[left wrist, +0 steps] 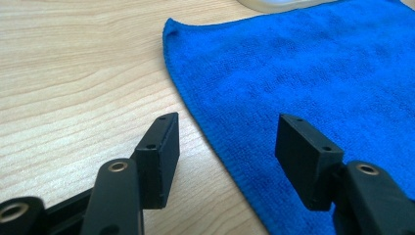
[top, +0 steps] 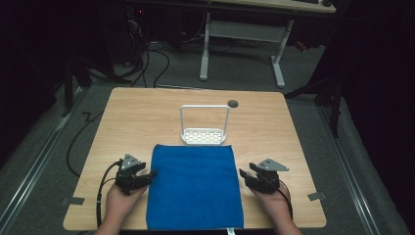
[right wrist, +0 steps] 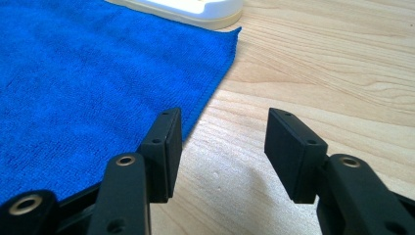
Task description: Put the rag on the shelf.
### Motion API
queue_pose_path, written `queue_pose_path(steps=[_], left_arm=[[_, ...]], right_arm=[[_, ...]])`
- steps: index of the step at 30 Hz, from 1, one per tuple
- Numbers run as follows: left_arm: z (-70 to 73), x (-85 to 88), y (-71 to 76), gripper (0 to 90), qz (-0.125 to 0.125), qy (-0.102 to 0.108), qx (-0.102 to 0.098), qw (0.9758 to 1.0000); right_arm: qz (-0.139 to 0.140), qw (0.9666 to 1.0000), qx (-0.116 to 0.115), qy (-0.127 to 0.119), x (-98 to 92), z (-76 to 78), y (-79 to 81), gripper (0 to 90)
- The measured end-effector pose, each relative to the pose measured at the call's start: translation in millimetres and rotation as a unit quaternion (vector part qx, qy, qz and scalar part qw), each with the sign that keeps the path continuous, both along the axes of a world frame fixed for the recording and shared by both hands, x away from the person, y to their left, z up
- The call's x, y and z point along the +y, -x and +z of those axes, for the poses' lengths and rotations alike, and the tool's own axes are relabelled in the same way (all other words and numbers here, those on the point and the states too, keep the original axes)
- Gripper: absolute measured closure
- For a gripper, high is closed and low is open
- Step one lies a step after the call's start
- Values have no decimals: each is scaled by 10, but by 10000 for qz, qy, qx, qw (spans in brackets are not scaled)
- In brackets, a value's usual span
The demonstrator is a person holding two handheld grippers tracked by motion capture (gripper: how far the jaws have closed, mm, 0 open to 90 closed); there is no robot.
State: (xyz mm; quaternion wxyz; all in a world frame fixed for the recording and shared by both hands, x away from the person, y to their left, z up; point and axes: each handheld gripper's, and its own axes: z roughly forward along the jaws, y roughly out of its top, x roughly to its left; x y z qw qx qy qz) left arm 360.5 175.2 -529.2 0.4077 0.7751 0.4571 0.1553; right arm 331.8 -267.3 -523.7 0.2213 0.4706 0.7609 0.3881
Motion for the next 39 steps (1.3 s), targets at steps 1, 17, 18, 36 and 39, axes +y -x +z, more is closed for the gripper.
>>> queue_pose_path(steps=[1,17,18,36,39], left_arm=[[5,-5,2,423,-7,-29,-10,10000],[51,13,-1,425,18,-114,-93,9999],[58,15,-4,425,9,-117,-96,9999],[86,58,-62,438,122,227,-163,9995],[81,43,-77,448,126,219,-172,9995]], right_arm=[[-6,10000,21,0,1,2,5,483],[23,10000,-7,-35,3,35,-4,503],[19,10000,-5,-40,3,36,-4,506],[47,9997,-125,-200,-15,99,22,552],[96,9997,-148,-172,-12,100,30,552]])
